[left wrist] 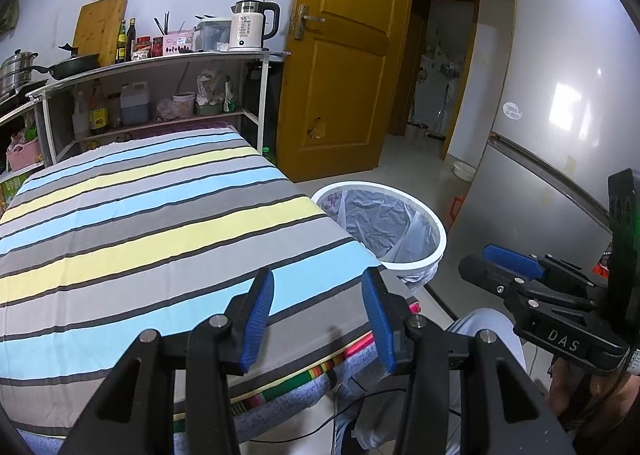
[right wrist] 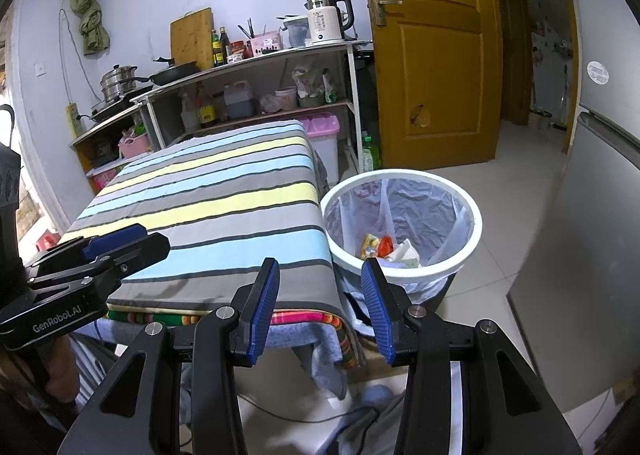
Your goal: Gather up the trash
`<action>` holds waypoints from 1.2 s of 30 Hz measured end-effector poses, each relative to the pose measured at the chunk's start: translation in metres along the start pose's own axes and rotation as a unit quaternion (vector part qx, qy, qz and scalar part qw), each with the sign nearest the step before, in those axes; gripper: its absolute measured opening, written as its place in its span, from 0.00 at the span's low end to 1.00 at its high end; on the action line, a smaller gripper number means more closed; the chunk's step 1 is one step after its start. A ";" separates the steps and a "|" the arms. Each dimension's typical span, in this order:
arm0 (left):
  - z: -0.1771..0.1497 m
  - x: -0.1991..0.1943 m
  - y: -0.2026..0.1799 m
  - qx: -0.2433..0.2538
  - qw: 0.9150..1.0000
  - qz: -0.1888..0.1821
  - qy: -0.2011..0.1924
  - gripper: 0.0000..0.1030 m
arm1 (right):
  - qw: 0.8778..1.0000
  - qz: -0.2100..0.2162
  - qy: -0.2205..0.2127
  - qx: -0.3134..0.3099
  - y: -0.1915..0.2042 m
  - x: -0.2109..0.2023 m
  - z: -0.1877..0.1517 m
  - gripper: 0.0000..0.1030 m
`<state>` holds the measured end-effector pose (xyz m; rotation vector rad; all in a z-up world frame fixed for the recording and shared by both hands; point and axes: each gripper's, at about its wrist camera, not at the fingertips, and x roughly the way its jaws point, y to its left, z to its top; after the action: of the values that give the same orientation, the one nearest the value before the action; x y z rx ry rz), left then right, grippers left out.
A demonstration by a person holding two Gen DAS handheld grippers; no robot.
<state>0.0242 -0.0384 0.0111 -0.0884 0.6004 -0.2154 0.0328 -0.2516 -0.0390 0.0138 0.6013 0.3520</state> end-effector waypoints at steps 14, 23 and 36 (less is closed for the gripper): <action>0.000 -0.001 0.002 -0.001 1.000 0.002 -0.001 0.46 | 1.000 0.000 0.000 0.000 0.001 0.000 0.000 0.43; 0.000 0.000 0.004 -0.002 1.000 0.003 -0.001 0.46 | 1.000 0.000 0.000 0.001 0.002 -0.001 0.000 0.43; -0.002 -0.001 0.004 -0.001 1.000 0.007 -0.003 0.46 | 1.000 -0.001 0.000 0.001 0.003 -0.001 0.000 0.43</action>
<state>0.0234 -0.0342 0.0095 -0.0855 0.5957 -0.2005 0.0308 -0.2490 -0.0383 0.0148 0.6012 0.3505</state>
